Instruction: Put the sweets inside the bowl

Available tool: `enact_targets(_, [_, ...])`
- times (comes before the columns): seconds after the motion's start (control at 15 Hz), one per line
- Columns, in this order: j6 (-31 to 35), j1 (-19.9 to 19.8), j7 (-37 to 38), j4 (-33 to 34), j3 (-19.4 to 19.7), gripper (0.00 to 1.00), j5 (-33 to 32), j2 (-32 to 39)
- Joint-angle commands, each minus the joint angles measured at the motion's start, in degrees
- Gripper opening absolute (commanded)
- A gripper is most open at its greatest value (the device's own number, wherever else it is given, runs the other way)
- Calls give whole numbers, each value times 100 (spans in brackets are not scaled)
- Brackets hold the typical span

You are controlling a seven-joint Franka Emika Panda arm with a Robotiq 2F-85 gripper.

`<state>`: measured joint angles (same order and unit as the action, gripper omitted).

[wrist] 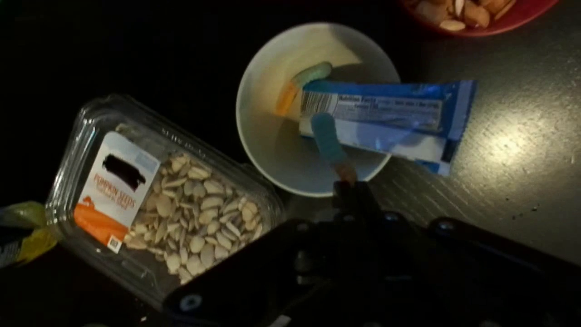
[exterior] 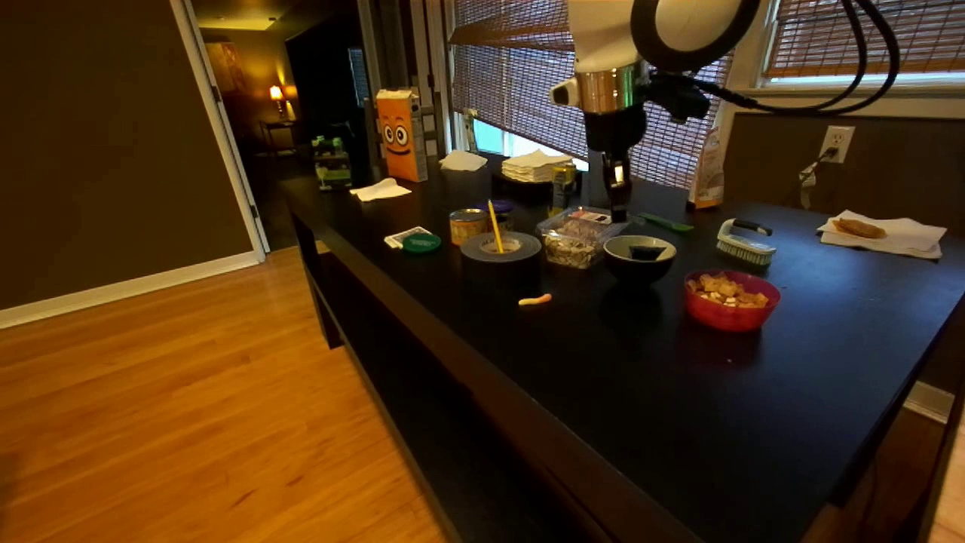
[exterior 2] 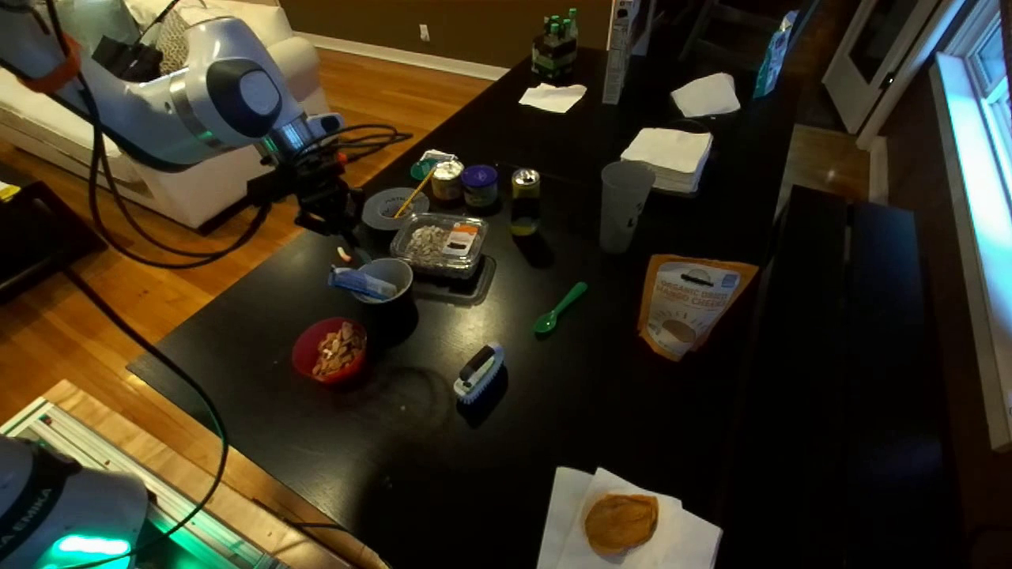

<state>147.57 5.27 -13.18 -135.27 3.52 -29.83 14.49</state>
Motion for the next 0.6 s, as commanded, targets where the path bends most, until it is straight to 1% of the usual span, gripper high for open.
enact_targets(0.0, [110,-137,410,-279,132,1,-265,-88])
enact_targets(0.2, [342,-164,663,-285,263,1,-562,1])
enact_targets(0.27, [425,-194,714,-297,242,29,-508,14])
enact_targets(0.33, [519,-230,662,-338,188,30,-375,-6])
enact_targets(0.4, [561,-270,507,-392,74,35,-125,-50])
enact_targets(0.53, [569,-226,347,-470,-115,49,120,-202])
